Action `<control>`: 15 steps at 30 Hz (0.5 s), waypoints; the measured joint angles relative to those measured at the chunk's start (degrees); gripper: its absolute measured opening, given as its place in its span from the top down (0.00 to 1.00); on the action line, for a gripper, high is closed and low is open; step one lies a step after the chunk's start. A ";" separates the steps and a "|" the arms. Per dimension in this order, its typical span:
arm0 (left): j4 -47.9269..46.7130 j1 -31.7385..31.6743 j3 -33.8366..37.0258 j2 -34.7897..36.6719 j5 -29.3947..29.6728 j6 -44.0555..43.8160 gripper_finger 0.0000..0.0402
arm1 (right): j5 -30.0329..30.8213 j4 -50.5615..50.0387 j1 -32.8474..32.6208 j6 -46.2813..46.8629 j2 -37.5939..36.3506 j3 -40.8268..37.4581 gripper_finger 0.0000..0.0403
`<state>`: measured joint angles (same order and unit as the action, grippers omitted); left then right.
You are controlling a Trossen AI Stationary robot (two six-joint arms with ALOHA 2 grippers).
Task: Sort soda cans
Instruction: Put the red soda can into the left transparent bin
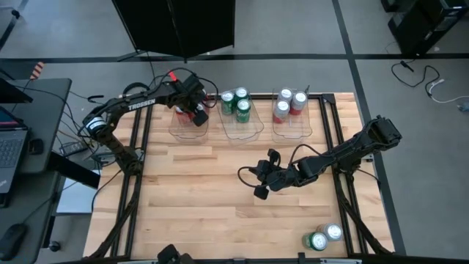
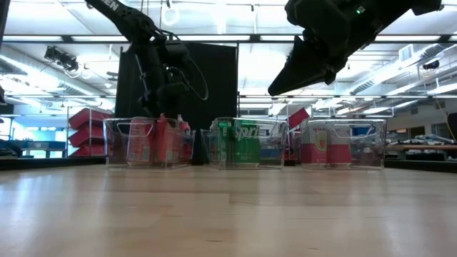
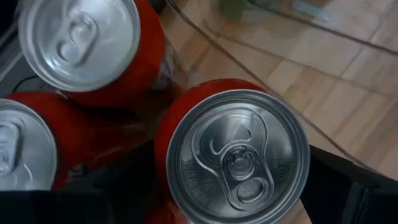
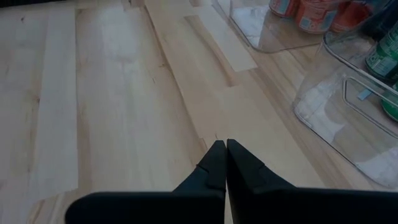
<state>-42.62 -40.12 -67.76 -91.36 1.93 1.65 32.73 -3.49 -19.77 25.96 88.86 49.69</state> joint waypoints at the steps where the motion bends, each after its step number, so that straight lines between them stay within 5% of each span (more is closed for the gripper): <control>1: -0.90 0.04 -0.47 -0.08 -0.02 0.18 0.16 | 0.00 0.00 0.00 0.02 0.00 0.00 1.00; 15: -4.04 0.09 -2.54 -0.30 3.29 1.44 0.15 | -0.96 0.00 -0.02 0.70 0.00 0.00 1.00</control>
<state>-46.66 -40.03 -70.30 -91.66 5.22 3.09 31.77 -3.49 -19.79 26.65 88.86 49.69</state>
